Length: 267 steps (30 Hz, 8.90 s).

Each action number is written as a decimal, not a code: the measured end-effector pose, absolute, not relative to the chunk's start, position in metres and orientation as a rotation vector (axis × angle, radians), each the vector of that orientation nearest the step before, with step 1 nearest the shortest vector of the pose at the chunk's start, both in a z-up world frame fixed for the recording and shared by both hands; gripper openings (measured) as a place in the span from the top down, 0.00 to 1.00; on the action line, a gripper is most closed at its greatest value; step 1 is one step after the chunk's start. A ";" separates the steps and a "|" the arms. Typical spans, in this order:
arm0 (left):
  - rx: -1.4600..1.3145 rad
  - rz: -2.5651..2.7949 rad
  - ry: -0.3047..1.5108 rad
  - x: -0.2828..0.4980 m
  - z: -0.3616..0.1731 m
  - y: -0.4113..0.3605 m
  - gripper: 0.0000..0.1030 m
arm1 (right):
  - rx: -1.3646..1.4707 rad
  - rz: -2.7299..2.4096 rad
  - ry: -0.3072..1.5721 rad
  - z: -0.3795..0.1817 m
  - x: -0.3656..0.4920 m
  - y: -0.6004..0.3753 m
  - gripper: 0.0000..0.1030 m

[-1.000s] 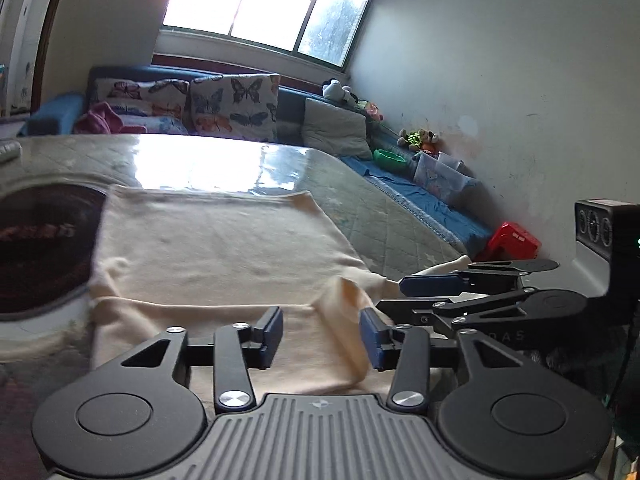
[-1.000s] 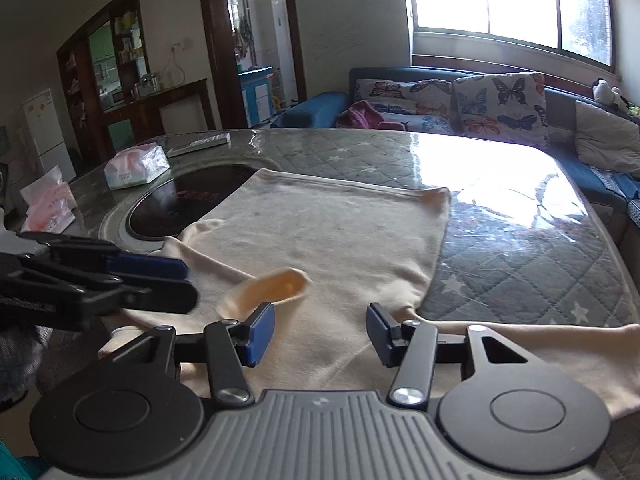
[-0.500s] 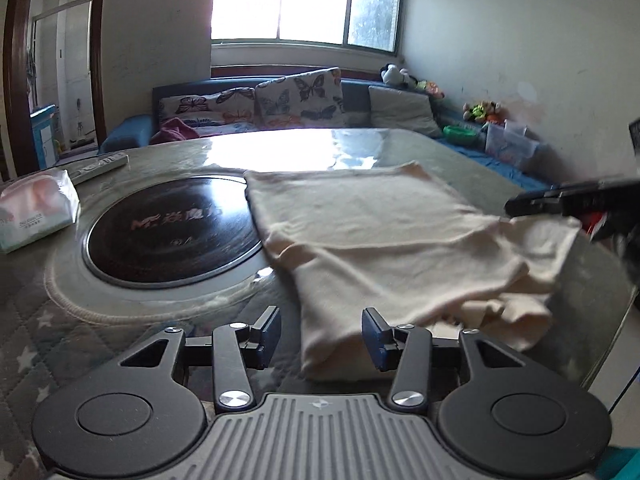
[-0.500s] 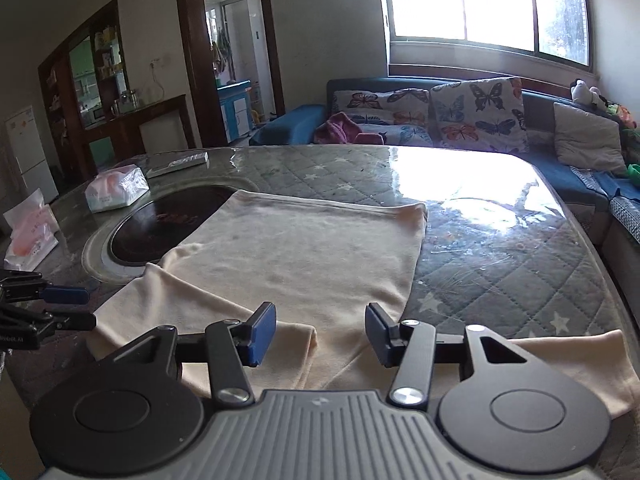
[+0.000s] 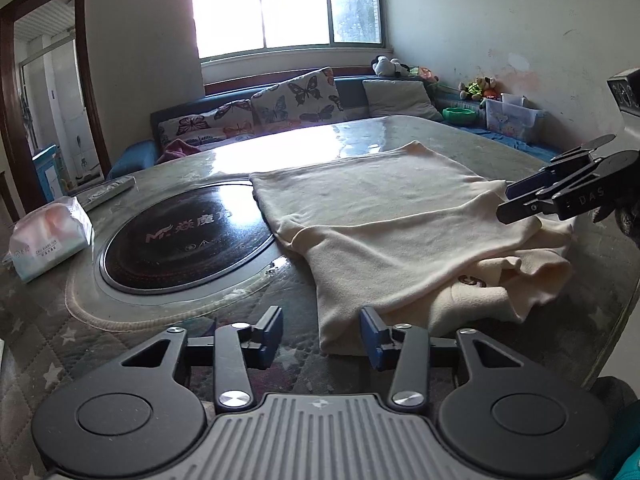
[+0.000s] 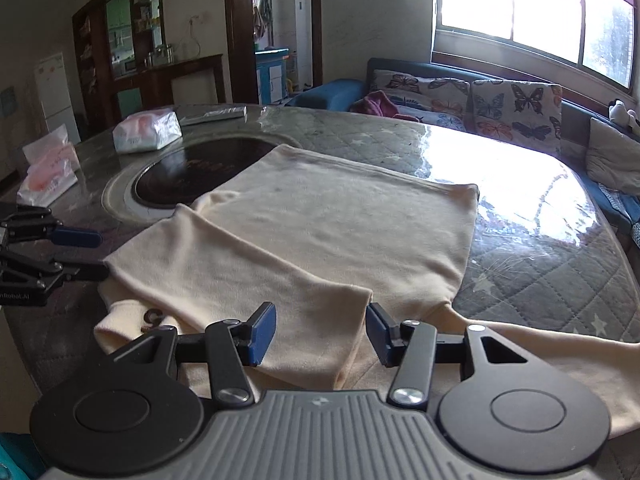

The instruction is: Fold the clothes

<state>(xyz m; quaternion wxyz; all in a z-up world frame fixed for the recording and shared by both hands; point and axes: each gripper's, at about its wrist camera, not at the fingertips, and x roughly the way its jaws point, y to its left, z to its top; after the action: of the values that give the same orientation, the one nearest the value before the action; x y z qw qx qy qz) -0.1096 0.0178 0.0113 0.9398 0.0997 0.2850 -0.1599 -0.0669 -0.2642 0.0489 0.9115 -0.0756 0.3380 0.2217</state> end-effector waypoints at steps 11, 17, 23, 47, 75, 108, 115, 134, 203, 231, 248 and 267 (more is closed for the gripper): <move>0.177 -0.311 0.629 -0.111 0.011 0.032 0.94 | -0.206 0.435 0.723 0.041 -0.067 -0.268 0.51; 0.062 -0.344 0.596 -0.092 0.039 0.034 0.92 | -0.181 0.439 0.670 0.055 -0.067 -0.271 0.51; 0.015 -0.407 0.590 -0.048 0.038 -0.001 0.91 | -0.176 0.482 0.659 0.054 -0.063 -0.260 0.51; 0.043 -0.349 0.652 -0.021 0.015 -0.012 0.82 | -0.152 0.457 0.679 0.053 -0.070 -0.278 0.52; 0.140 -0.478 0.635 -0.035 0.029 -0.077 0.55 | 0.129 -0.230 0.684 0.022 -0.071 -0.491 0.70; 0.058 -0.471 0.564 -0.060 0.035 -0.040 0.49 | -0.152 0.376 0.365 0.181 -0.067 -0.278 0.95; -0.009 -0.357 0.564 -0.071 0.032 0.009 0.49 | -0.219 0.563 0.407 0.171 -0.055 -0.202 0.95; -0.022 -0.343 0.570 -0.078 0.026 0.014 0.51 | -0.286 0.550 0.565 0.124 -0.070 -0.216 0.77; 0.116 -0.292 0.622 -0.067 0.031 -0.012 0.95 | -0.178 0.431 0.712 0.062 -0.088 -0.295 0.54; 0.082 -0.336 0.660 -0.007 0.018 -0.030 0.94 | -0.094 0.384 0.727 0.044 -0.055 -0.308 0.80; 0.169 -0.481 0.593 -0.071 0.026 -0.056 0.93 | -0.185 0.459 0.674 0.057 -0.093 -0.284 0.79; 0.191 -0.532 0.609 -0.080 0.017 -0.062 0.88 | -0.245 0.575 0.679 0.044 -0.092 -0.238 0.79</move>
<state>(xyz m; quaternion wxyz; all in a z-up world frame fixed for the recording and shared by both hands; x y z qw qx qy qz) -0.0797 -0.0621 0.0170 0.9150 0.0929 0.2957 -0.2584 -0.0921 -0.2384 0.0444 0.8953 -0.1182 0.3277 0.2775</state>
